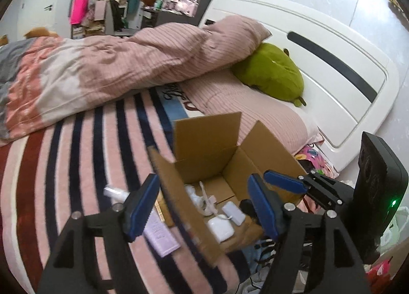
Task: Organize rigid objects
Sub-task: 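Open the right gripper over the box and move back to the bed, then grasp the purple 'Enjoy traveling' box with the right gripper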
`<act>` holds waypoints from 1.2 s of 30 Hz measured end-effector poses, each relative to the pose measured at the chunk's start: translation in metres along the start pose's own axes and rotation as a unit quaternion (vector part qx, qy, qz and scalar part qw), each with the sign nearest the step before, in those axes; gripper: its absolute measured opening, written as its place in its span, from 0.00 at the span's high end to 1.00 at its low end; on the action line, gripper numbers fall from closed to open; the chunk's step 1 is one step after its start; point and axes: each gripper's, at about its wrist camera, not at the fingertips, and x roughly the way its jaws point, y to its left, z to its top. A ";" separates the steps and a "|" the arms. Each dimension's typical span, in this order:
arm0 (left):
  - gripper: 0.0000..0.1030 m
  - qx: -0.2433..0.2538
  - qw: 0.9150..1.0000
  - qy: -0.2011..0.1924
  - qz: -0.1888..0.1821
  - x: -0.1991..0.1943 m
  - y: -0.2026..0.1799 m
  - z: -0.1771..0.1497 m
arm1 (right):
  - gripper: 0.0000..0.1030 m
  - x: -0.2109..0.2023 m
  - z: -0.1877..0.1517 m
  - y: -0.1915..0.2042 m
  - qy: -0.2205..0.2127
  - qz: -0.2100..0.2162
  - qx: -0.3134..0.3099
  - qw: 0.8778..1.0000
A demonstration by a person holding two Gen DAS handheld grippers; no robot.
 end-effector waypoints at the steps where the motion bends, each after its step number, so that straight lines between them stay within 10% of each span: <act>1: 0.34 -0.003 1.000 -0.004 0.004 -0.006 0.005 -0.002 | 0.50 -0.001 0.001 0.004 -0.004 0.002 -0.002 1.000; 11: 0.33 -0.065 0.994 -0.041 0.084 -0.063 0.093 -0.055 | 0.49 0.000 0.014 0.098 -0.043 0.063 -0.081 0.994; 19: 0.33 -0.092 0.983 -0.028 0.158 -0.067 0.167 -0.105 | 0.49 0.056 -0.002 0.166 0.018 0.117 -0.113 0.986; 36: 0.33 -0.089 0.991 -0.008 0.101 -0.013 0.197 -0.128 | 0.49 0.155 -0.056 0.141 0.111 -0.121 -0.056 0.985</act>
